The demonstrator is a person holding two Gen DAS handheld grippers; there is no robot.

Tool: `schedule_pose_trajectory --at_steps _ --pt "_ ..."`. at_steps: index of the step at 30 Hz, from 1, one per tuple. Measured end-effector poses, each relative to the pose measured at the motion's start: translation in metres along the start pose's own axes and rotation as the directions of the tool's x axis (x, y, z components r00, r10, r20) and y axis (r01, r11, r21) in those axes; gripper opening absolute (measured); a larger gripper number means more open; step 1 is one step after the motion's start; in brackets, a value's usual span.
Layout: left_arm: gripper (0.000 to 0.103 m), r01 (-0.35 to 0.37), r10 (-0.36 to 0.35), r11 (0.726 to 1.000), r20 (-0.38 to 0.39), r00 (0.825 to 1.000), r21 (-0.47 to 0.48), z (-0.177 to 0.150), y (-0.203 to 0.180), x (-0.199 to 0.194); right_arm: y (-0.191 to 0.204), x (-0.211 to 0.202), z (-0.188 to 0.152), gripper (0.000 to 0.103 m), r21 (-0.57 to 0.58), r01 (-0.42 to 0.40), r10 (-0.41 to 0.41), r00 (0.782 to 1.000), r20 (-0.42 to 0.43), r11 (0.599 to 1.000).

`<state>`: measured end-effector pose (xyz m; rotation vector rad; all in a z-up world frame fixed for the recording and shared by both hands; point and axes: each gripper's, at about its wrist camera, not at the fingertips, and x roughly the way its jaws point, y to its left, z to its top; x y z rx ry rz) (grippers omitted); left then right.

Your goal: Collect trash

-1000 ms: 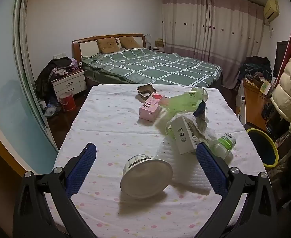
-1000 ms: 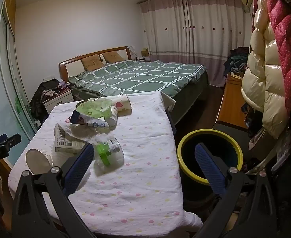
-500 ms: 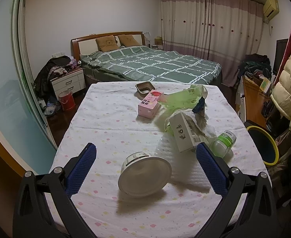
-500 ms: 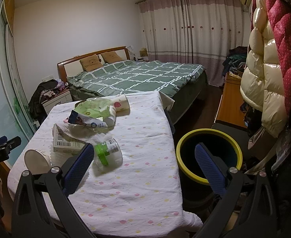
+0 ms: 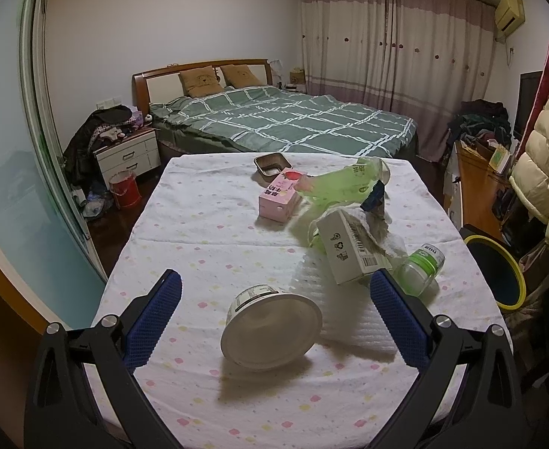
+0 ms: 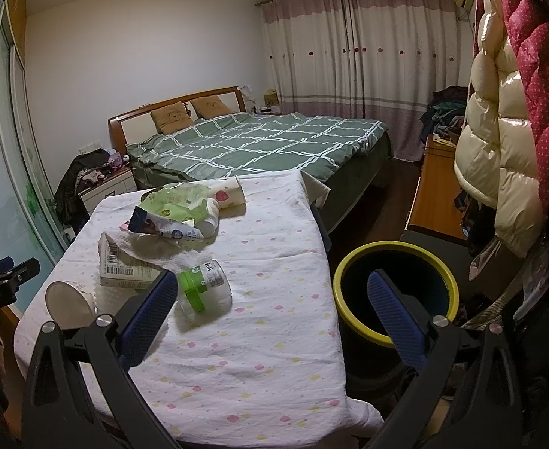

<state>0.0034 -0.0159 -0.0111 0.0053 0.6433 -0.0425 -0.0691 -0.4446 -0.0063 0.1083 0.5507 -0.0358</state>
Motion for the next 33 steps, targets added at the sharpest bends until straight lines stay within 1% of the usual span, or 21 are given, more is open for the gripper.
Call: schedule_pose_trajectory --at_steps 27,33 --pt "0.099 0.008 -0.008 1.0 -0.007 1.0 0.0 -0.001 -0.002 0.001 -0.005 0.007 -0.003 0.097 0.007 0.004 -0.004 1.0 -0.014 1.0" --pt "0.099 0.008 -0.008 1.0 -0.012 1.0 -0.002 -0.001 -0.001 0.002 -0.001 0.012 -0.004 0.097 0.005 0.006 -0.006 1.0 -0.02 1.0"
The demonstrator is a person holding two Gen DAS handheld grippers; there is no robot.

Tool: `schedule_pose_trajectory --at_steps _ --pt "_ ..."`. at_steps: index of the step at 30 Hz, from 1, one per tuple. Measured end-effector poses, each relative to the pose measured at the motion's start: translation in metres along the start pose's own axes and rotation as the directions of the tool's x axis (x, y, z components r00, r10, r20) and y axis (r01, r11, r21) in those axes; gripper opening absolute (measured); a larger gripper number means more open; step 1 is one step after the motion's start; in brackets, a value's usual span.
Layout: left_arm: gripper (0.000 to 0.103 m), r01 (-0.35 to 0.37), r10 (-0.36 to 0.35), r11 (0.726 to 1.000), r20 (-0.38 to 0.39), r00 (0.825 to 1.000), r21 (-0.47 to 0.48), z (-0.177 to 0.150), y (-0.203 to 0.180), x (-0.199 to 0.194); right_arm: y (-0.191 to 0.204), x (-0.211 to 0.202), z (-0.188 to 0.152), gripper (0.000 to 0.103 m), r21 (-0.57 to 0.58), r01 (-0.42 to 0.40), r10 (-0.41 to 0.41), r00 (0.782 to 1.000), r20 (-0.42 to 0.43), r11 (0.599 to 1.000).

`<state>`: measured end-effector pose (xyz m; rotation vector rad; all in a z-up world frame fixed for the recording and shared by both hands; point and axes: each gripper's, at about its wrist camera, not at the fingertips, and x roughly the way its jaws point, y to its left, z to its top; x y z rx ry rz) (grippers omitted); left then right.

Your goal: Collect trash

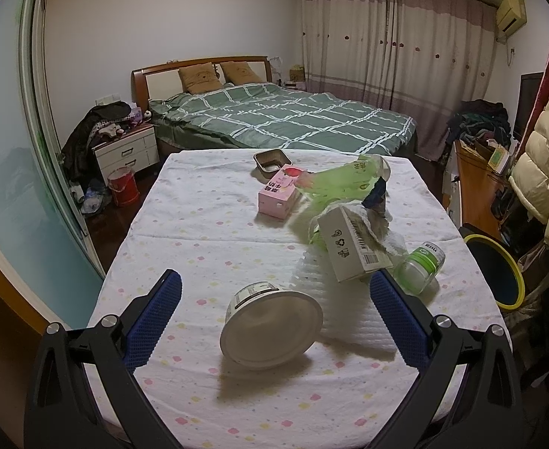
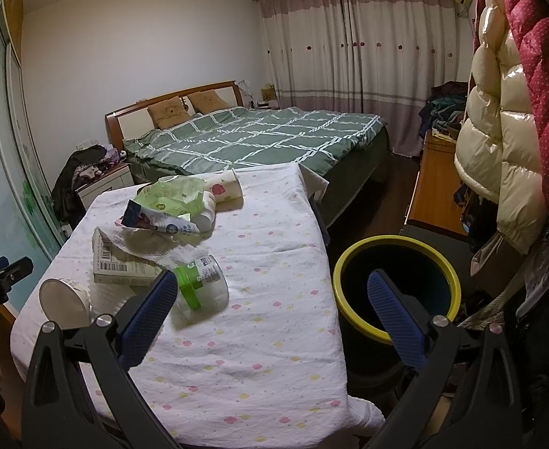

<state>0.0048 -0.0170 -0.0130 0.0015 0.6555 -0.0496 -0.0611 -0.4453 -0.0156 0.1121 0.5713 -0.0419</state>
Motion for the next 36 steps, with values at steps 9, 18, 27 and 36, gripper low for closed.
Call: schedule_pose_trajectory --at_steps 9,18,27,36 --pt "0.099 0.002 -0.002 1.0 -0.002 1.0 -0.002 0.0 0.003 0.002 0.001 0.002 -0.002 0.097 -0.001 0.001 -0.001 1.0 -0.007 1.0" --pt "0.099 0.003 -0.003 1.0 0.0 1.0 -0.005 0.003 0.002 0.004 0.002 0.011 -0.001 0.097 -0.01 -0.003 0.002 1.0 -0.025 1.0" --pt "0.099 -0.001 0.002 1.0 0.023 1.0 -0.018 0.009 0.011 0.01 0.035 0.068 0.015 0.097 -0.069 -0.092 0.085 0.991 -0.108 0.993" --pt "0.099 -0.022 0.023 0.999 0.007 1.0 -0.037 0.013 0.027 0.029 0.102 0.138 0.066 0.085 -0.1 -0.278 0.257 0.949 -0.181 0.955"
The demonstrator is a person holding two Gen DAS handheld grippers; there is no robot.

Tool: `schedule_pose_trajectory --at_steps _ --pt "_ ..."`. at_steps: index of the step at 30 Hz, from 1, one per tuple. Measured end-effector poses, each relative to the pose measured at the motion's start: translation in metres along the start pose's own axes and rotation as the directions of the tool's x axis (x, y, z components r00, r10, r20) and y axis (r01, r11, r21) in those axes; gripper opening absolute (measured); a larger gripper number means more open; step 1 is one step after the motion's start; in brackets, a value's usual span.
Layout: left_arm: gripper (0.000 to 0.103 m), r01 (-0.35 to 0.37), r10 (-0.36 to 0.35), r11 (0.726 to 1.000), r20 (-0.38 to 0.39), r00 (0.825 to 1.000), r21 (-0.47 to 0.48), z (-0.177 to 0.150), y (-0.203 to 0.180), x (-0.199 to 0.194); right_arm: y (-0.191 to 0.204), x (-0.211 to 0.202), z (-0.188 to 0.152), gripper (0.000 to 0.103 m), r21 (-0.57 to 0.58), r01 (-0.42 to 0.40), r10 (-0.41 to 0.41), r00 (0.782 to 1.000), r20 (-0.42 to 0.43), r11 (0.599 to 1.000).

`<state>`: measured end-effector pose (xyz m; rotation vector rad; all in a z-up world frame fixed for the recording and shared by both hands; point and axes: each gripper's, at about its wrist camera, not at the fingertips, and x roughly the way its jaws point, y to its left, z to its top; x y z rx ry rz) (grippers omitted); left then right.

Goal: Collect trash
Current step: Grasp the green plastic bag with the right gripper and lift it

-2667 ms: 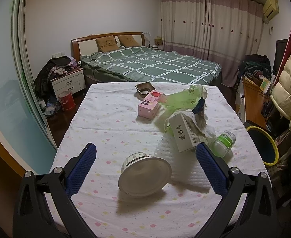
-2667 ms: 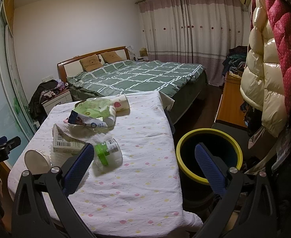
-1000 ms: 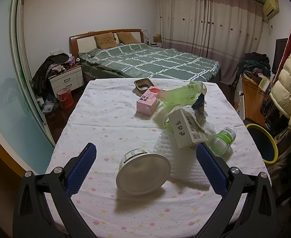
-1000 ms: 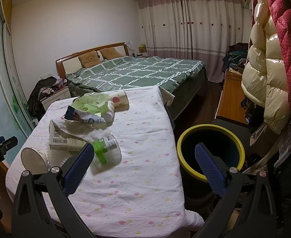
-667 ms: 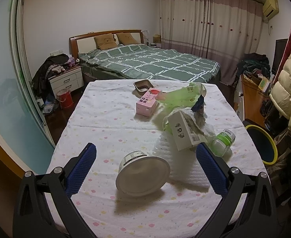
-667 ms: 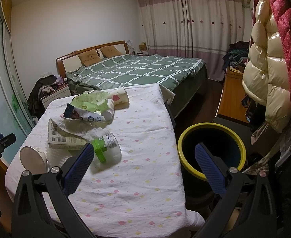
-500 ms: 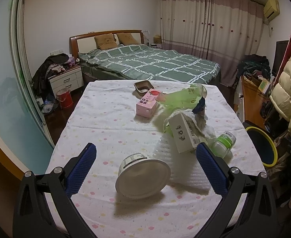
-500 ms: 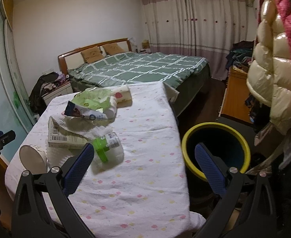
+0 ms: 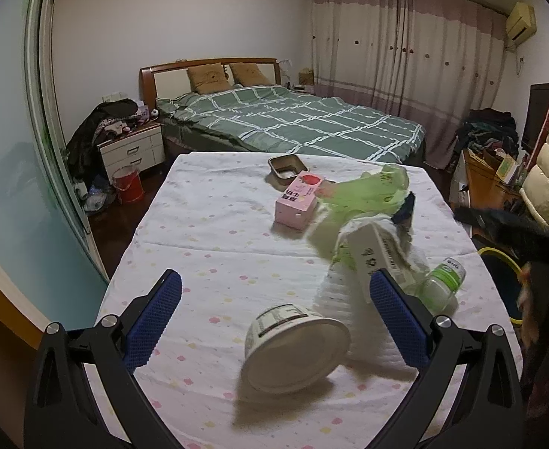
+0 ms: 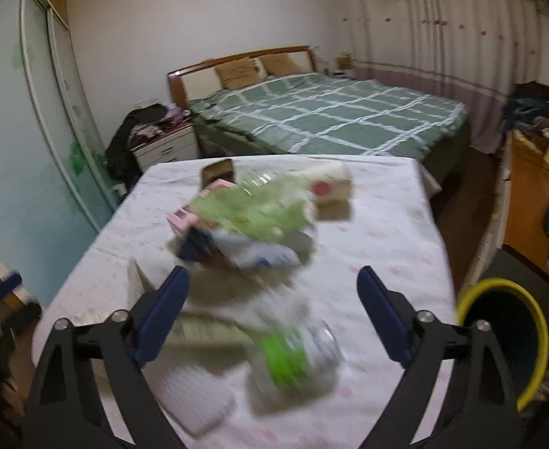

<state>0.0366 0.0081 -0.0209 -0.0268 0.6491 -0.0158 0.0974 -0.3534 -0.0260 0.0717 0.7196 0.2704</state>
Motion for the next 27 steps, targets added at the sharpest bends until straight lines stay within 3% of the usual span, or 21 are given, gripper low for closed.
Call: schedule_pose_trajectory --at_steps 4,9,14,15,16,17,19,25,27 --pt "0.099 0.001 -0.001 1.0 -0.024 1.0 -0.008 -0.002 0.006 0.015 0.015 0.035 0.034 0.085 0.0 -0.047 0.047 0.997 -0.06 0.999" --pt "0.099 0.009 -0.009 1.0 -0.042 0.999 -0.011 -0.004 0.008 0.025 0.027 0.083 0.063 0.085 -0.004 0.004 -0.004 0.993 -0.12 1.0" --pt "0.099 0.016 -0.017 1.0 -0.05 0.999 -0.011 -0.001 0.01 0.035 0.023 0.121 0.065 0.083 0.029 0.021 -0.015 0.979 -0.205 0.999" --pt "0.099 0.017 -0.018 1.0 -0.052 0.998 -0.011 -0.001 0.011 0.037 0.021 0.127 0.064 0.071 0.044 0.011 0.0 0.974 -0.224 0.999" --pt "0.099 0.017 -0.018 1.0 -0.056 0.998 -0.012 0.0 0.012 0.039 0.018 0.13 0.062 0.063 0.053 0.007 0.006 0.971 -0.239 0.999" --pt "0.099 0.018 -0.019 1.0 -0.058 0.998 -0.014 -0.001 0.012 0.041 0.016 0.134 0.061 0.062 0.056 0.003 0.011 0.969 -0.245 0.998" --pt "0.099 0.022 -0.023 1.0 -0.069 0.997 -0.022 -0.001 0.014 0.047 0.017 0.134 0.06 0.043 0.053 0.005 0.008 0.971 -0.241 0.999" --pt "0.099 0.035 -0.037 0.999 -0.087 0.996 -0.027 -0.002 0.012 0.056 0.015 0.123 0.059 0.019 0.071 -0.026 0.039 0.981 -0.188 0.997" --pt "0.099 0.036 -0.038 0.999 -0.086 0.996 -0.022 -0.002 0.011 0.056 0.015 0.113 0.061 0.019 0.077 -0.039 0.051 0.986 -0.158 0.996"
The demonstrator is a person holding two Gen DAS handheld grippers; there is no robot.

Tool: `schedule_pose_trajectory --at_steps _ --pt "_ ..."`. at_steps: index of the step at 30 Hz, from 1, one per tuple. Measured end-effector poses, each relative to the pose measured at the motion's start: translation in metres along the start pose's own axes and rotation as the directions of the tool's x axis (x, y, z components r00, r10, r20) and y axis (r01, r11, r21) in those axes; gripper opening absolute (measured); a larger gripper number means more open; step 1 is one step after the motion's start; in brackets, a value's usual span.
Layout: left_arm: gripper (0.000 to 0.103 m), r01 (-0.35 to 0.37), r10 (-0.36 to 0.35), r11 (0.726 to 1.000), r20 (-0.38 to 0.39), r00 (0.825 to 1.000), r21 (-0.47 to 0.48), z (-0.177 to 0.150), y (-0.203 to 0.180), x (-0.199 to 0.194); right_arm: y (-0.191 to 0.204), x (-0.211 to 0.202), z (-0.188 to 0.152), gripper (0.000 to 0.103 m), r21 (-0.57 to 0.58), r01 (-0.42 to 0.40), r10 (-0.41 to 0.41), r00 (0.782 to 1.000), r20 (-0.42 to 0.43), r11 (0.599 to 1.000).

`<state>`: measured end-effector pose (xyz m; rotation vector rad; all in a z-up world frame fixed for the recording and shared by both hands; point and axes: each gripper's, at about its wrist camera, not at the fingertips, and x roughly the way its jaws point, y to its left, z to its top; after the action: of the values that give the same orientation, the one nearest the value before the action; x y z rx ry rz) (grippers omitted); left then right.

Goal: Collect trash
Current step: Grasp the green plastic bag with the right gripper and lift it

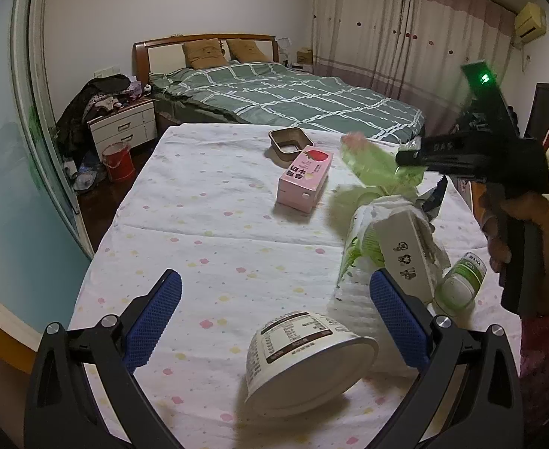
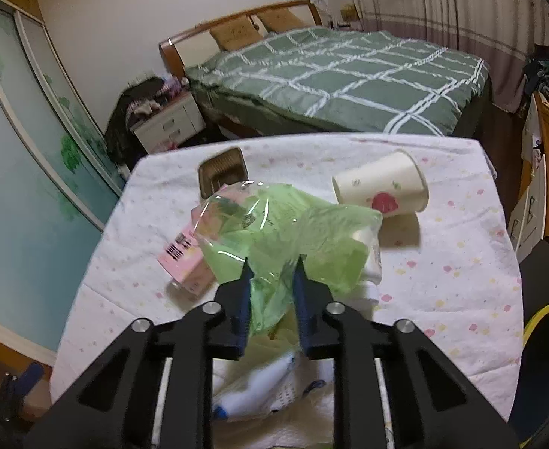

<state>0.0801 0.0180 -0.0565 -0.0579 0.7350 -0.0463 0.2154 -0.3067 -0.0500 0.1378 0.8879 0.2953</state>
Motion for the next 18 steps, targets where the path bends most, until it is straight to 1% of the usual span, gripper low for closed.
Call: schedule_pose_trajectory --at_steps 3,7,11,15,16,18 --pt "0.099 0.003 -0.003 1.0 0.008 1.0 0.006 0.001 -0.001 -0.002 0.002 -0.019 -0.001 0.019 -0.008 -0.019 0.019 0.999 0.038 1.0" --pt "0.099 0.017 -0.018 1.0 0.027 0.999 0.014 0.005 -0.006 -0.007 0.0 -0.059 -0.005 0.019 -0.019 -0.044 0.046 0.993 0.113 0.999" --pt "0.099 0.03 -0.031 0.999 0.033 0.999 0.032 0.005 -0.014 -0.01 -0.016 -0.093 -0.018 0.019 -0.008 -0.034 0.035 0.987 0.159 0.999" --pt "0.099 0.045 -0.046 0.998 0.03 0.998 0.046 0.003 -0.022 -0.011 -0.046 -0.12 -0.039 0.019 0.04 0.03 -0.037 0.98 0.196 0.999" --pt "0.099 0.05 -0.052 0.997 0.031 0.998 0.05 0.003 -0.025 -0.011 -0.058 -0.13 -0.048 0.02 0.064 0.075 -0.087 0.973 0.212 0.995" --pt "0.099 0.06 -0.062 0.997 0.032 0.998 0.058 0.002 -0.029 -0.011 -0.079 -0.142 -0.062 0.02 0.106 0.138 -0.159 0.961 0.225 0.985"
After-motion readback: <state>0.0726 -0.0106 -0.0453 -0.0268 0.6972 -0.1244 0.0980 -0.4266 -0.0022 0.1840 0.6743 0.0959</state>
